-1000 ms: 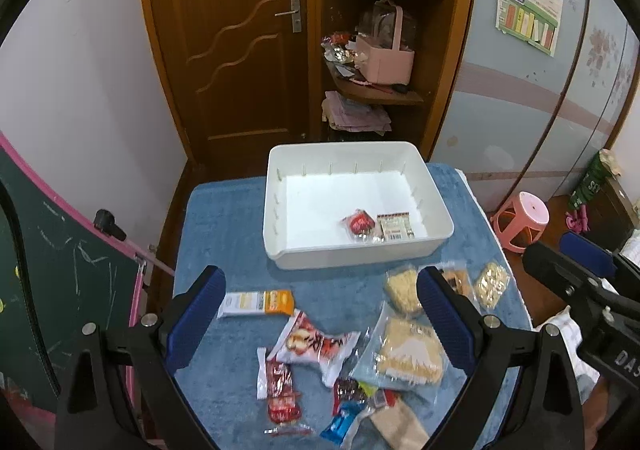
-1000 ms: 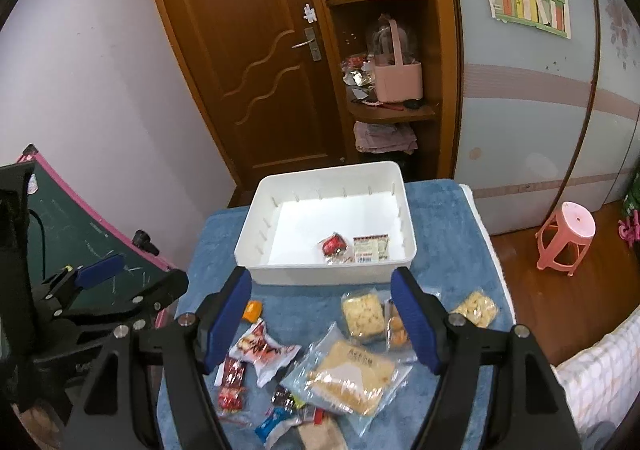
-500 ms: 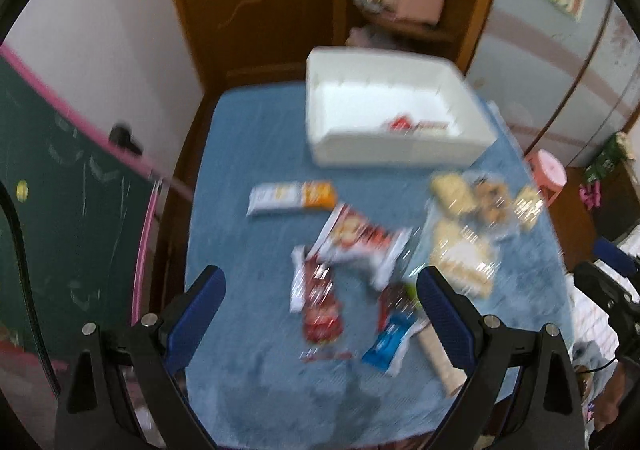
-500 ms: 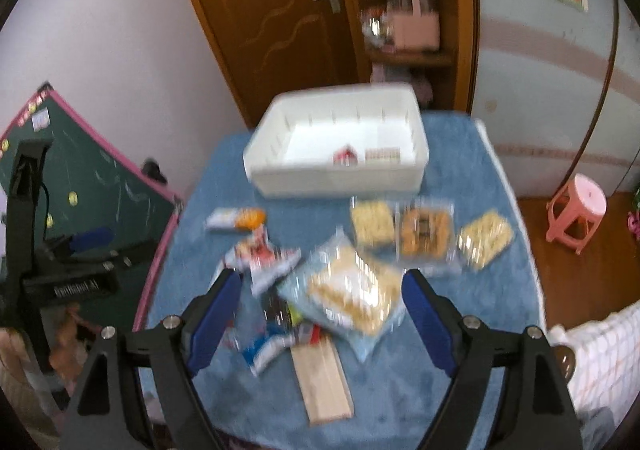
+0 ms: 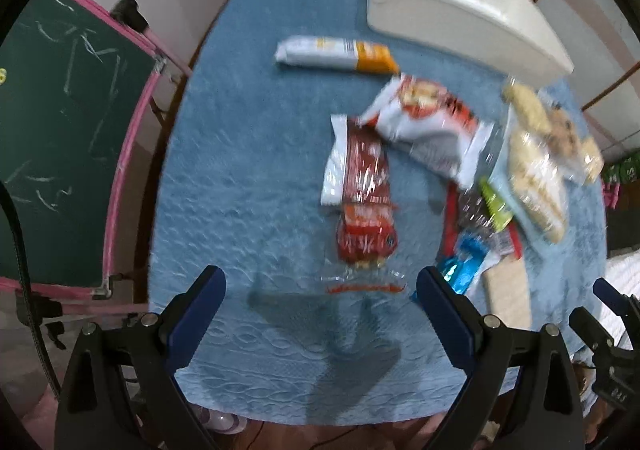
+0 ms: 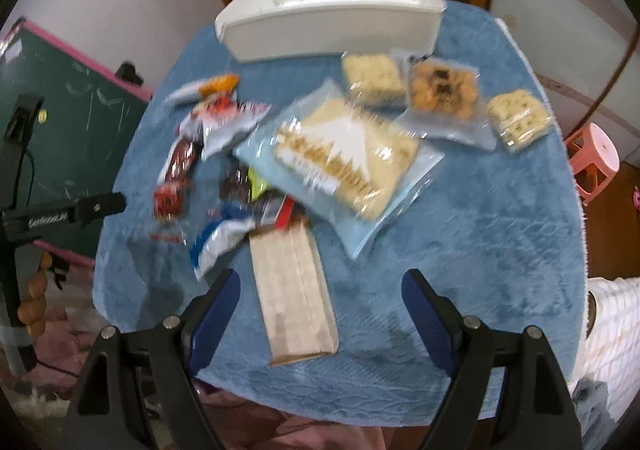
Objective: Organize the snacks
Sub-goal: 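Grasp the red sausage pack with left tool while right tool grasps the brown paper bag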
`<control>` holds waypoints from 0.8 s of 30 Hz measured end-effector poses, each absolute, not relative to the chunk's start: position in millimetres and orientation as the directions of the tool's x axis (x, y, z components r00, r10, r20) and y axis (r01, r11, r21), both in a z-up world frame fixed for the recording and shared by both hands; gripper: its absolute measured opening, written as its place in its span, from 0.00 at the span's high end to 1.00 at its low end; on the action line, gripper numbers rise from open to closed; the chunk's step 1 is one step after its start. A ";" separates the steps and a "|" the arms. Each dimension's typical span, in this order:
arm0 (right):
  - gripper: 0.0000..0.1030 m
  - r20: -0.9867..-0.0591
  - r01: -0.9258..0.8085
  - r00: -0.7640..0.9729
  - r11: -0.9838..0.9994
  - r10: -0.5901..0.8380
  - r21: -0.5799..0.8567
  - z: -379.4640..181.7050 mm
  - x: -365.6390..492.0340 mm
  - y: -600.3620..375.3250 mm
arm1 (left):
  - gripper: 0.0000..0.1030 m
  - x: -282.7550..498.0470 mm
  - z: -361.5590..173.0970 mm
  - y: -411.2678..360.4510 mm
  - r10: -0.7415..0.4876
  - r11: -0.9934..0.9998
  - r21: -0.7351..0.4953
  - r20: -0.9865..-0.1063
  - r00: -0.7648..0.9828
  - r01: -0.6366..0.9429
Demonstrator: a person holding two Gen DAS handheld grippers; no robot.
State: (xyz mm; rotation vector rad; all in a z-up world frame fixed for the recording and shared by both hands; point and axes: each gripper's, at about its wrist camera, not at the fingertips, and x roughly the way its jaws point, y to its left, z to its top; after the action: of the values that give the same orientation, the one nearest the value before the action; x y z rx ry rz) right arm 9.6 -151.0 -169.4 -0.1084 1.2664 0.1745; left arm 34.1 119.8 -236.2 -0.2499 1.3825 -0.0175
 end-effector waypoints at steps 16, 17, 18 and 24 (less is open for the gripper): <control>0.19 -0.991 -0.289 0.133 0.957 0.014 -0.025 -249.3 9.4 -120.1 | 0.13 65.9 -302.1 95.9 -0.222 0.958 -0.234 -0.971 0.087 -0.167; 0.19 -0.992 -0.291 0.126 0.956 0.007 -0.030 -253.4 9.1 -119.8 | 0.15 68.3 -304.2 94.6 -0.220 0.958 -0.231 -0.972 0.084 -0.170; 0.19 -0.992 -0.294 0.128 0.955 -0.001 -0.038 -255.7 9.1 -119.2 | 0.20 70.6 -307.5 92.9 -0.217 0.958 -0.228 -0.973 0.079 -0.173; 0.19 -0.986 -0.337 0.162 0.936 -0.046 -0.099 -262.3 2.7 -109.4 | 0.26 80.4 -313.9 91.3 -0.201 0.956 -0.212 -0.977 0.072 -0.202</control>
State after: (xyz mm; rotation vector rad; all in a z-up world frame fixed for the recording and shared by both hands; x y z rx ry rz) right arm 2.7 -109.4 -262.3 -0.3266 1.3995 0.2129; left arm 80.4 91.3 -313.9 -0.3278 1.5076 0.0010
